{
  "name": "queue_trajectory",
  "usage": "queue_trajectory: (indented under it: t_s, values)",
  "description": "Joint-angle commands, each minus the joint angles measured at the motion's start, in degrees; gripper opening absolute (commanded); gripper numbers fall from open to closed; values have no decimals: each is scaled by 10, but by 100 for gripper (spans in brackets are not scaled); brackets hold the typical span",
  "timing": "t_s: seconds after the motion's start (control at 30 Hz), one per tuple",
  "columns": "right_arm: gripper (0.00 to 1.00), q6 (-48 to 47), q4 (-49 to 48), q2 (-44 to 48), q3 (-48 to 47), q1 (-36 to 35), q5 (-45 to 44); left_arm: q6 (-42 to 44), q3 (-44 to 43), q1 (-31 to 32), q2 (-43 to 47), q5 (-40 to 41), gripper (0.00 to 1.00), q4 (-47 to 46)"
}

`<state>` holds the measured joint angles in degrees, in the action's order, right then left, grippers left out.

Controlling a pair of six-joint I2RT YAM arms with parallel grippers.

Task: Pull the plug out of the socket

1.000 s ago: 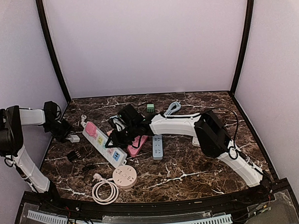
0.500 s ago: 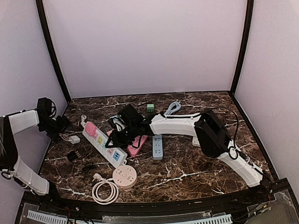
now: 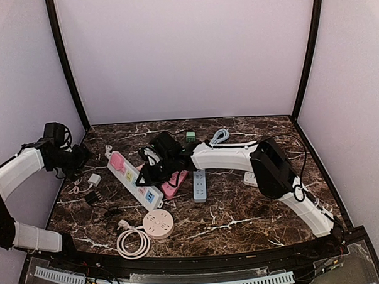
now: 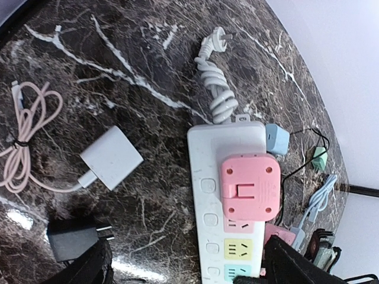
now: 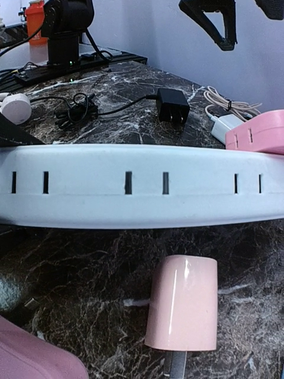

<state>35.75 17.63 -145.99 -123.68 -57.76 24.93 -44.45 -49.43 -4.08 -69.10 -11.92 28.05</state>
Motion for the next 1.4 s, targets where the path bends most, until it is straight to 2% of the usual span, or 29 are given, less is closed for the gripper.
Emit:
queue_trajectory:
  t_s: [0.0,0.3,0.57,0.83,0.97,1.1,1.17,1.37]
  values:
    - [0,-70,-24,54,1,-17,-82,-32,6,33,1,-17,88,7]
    - [0,-164,37,63,-29,-56,-261,-40,-48,106,-51,13,88,3]
    - [0,-194,64,51,-60,-73,-332,-38,-81,132,-96,41,88,-5]
    - [0,-193,67,49,-70,-74,-330,-26,-88,136,-129,71,81,4]
    - [0,-186,66,50,-68,-72,-318,-28,-75,136,-120,76,72,6]
    - [0,-167,52,57,-52,-62,-278,-30,-56,135,-95,86,56,-1]
    - [0,-160,42,64,-40,-57,-257,-30,-51,134,-87,86,51,-2]
    - [0,-137,15,80,-11,-39,-179,-34,-24,130,-59,52,50,-47]
